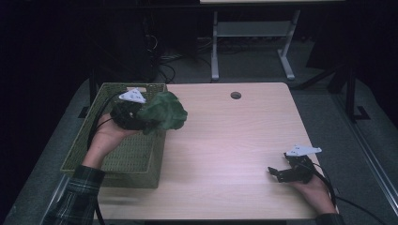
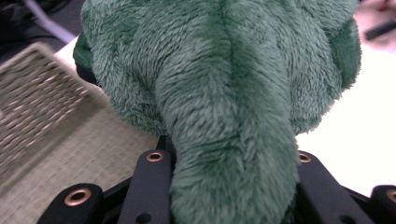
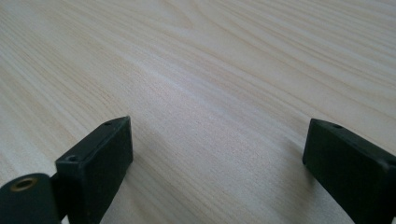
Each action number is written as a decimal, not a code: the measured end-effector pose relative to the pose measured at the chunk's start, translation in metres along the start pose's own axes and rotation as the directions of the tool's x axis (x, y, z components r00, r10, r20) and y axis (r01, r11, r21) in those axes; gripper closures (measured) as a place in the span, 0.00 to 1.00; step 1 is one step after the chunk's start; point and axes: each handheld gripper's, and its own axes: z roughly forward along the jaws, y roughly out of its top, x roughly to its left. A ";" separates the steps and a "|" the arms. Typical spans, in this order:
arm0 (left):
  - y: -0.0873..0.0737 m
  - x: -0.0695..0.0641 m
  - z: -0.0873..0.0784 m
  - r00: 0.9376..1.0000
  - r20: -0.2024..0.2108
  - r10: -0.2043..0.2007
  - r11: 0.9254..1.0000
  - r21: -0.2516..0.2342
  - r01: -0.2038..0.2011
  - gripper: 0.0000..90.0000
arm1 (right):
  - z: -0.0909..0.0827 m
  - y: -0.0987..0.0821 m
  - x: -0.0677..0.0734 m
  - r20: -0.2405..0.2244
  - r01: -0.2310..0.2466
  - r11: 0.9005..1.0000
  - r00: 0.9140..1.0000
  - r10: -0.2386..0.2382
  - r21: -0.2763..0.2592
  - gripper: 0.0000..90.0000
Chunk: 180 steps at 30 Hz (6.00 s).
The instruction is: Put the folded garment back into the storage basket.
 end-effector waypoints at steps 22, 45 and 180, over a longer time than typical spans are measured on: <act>-0.056 0.044 -0.017 0.945 -0.228 -0.236 0.970 -0.001 0.243 0.73 | 0.000 0.000 0.000 0.000 0.000 1.000 1.000 0.000 0.000 0.09; -0.115 0.063 0.026 0.915 -0.251 -0.316 0.929 0.117 0.352 0.72 | 0.000 0.000 0.000 0.001 0.000 1.000 1.000 0.000 0.000 0.09; -0.029 -0.124 0.206 0.995 0.100 0.025 0.999 -0.025 -0.023 0.15 | 0.000 0.000 0.000 0.003 0.000 1.000 1.000 0.000 0.000 0.09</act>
